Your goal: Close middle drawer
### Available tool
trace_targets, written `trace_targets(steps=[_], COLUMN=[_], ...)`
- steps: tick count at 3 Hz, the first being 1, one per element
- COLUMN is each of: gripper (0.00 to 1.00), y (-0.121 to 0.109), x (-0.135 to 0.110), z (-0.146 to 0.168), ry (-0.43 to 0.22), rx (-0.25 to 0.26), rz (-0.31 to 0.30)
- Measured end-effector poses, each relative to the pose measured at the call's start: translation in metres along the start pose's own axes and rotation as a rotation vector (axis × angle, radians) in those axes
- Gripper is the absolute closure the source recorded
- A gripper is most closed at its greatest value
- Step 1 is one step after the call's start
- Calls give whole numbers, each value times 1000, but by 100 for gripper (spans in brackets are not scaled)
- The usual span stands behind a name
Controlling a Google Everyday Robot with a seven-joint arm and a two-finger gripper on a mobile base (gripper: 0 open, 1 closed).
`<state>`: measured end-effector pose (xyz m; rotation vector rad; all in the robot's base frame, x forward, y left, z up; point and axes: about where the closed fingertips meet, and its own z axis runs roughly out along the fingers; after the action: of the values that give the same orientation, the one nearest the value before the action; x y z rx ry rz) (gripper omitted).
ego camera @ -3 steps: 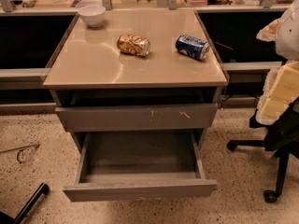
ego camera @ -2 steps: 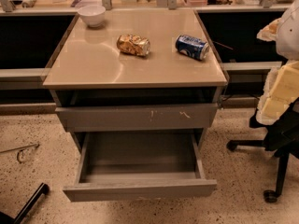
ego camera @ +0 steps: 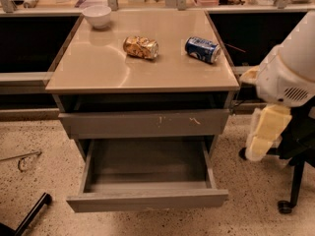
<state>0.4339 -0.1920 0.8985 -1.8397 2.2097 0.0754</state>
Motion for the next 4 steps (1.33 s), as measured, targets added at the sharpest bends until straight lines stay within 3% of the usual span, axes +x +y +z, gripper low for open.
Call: trace_targets(steps=[1,3,4], gripper=[0,0,0], y=[24,29,48], x=[16,18,28], z=[62,77,123], ry=[-31,-55,-147], rx=[-143,-163,-247], rz=[18,16,24])
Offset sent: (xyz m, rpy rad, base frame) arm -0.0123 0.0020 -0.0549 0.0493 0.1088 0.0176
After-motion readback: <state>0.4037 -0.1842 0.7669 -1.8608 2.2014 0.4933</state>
